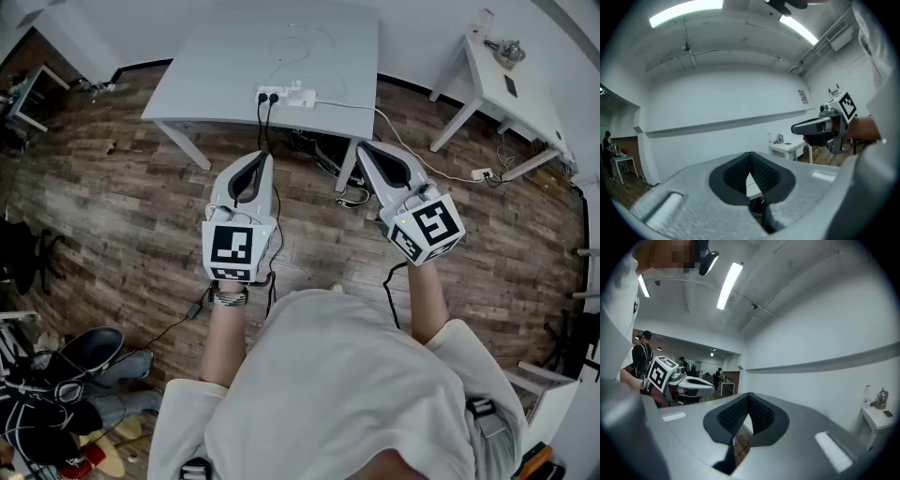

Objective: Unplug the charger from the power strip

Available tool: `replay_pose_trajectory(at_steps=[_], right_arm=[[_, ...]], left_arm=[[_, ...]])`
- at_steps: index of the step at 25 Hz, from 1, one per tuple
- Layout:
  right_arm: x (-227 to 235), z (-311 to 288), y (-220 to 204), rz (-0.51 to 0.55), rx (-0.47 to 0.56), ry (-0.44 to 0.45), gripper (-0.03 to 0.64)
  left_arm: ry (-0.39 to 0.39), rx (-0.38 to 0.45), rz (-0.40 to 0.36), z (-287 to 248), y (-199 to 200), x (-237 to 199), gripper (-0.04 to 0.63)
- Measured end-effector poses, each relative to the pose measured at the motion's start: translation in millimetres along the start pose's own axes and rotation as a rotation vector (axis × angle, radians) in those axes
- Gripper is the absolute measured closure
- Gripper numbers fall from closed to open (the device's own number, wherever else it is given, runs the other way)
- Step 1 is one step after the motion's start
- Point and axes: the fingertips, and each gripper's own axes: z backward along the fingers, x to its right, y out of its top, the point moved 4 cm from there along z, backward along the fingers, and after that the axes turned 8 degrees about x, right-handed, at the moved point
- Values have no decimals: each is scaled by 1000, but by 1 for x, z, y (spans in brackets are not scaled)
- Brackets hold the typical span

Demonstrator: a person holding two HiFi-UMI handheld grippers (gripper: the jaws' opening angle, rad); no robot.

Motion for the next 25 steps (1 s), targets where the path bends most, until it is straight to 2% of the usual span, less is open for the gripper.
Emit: replay_pose_trajectory(at_steps=[5, 9, 16, 21, 25], right_arm=[[7, 3, -5, 3, 19, -24, 617], [13, 8, -5, -36, 48, -42, 615], [21, 17, -12, -37, 22, 21, 615], [30, 28, -22, 5, 2, 30, 615], [31, 30, -26, -3, 1, 80, 615]], left_arm=[[1, -7, 5, -5, -5, 4, 594], [15, -11, 9, -9, -7, 7, 594], [71, -56, -1, -17, -17, 17, 594], [55, -73, -26, -23, -21, 39, 593], [92, -85, -45, -24, -22, 50, 594]])
